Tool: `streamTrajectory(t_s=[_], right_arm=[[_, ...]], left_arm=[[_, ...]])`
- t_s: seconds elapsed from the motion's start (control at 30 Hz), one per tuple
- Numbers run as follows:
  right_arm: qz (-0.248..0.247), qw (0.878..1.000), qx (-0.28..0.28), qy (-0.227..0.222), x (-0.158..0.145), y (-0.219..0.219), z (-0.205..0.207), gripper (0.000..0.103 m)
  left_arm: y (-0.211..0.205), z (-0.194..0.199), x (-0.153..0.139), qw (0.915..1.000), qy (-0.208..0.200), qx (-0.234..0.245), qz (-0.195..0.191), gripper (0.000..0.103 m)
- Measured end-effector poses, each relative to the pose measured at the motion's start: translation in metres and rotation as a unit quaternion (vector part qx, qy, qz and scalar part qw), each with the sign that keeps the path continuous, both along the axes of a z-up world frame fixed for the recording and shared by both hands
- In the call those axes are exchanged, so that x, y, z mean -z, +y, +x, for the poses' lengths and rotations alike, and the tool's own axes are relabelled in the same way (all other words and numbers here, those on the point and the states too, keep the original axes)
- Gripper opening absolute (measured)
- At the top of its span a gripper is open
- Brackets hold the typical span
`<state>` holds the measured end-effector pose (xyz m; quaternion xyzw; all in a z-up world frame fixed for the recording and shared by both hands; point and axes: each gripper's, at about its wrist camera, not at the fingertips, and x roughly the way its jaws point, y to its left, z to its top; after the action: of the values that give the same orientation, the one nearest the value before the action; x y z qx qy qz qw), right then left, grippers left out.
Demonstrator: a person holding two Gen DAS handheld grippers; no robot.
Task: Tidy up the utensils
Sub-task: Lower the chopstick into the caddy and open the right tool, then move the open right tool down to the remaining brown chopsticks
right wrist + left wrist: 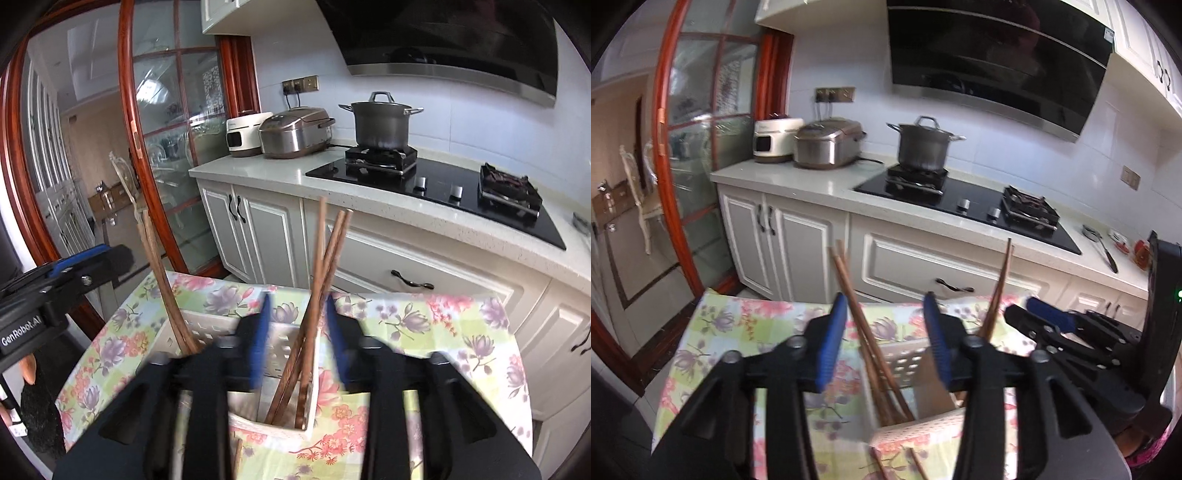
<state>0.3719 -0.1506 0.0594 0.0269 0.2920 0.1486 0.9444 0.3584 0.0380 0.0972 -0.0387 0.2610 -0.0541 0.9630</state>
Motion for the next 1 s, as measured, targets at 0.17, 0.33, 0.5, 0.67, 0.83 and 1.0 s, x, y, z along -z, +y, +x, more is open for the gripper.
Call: streamTrajectory(t_s=[0.17,0.33,0.5,0.67,0.83,1.0], right_arm=[[0.002,1.0,0.007,-0.012,0.009,-0.016,-0.022,0.037],[0.005,1.0,0.009,-0.01,0.032,-0.028,-0.054,0.037],[0.012,1.0,0.01,0.004,0.06,-0.033,-0.083,0.037],[0.027,0.999,0.005,0.031,0.091,-0.035,-0.103,0.037],[0.026,0.998,0.003,0.05,0.118,-0.032,-0.119,0.037],[0.038,0.997,0.013,0.072,0.141,-0.034,-0.124,0.037]], left_arm=[[0.012,-0.028,0.008,0.9989,-0.025,-0.037,0.018,0.069],[0.018,-0.07,0.031,0.9968,-0.042,-0.059,0.034,0.085],[0.014,-0.096,0.063,0.9966,-0.027,-0.061,0.049,0.088],[0.007,-0.108,0.103,0.9971,0.016,-0.057,0.048,0.088],[0.002,-0.109,0.143,0.9949,0.064,-0.061,0.049,0.088],[-0.003,-0.105,0.17,0.9917,0.106,-0.062,0.039,0.088]])
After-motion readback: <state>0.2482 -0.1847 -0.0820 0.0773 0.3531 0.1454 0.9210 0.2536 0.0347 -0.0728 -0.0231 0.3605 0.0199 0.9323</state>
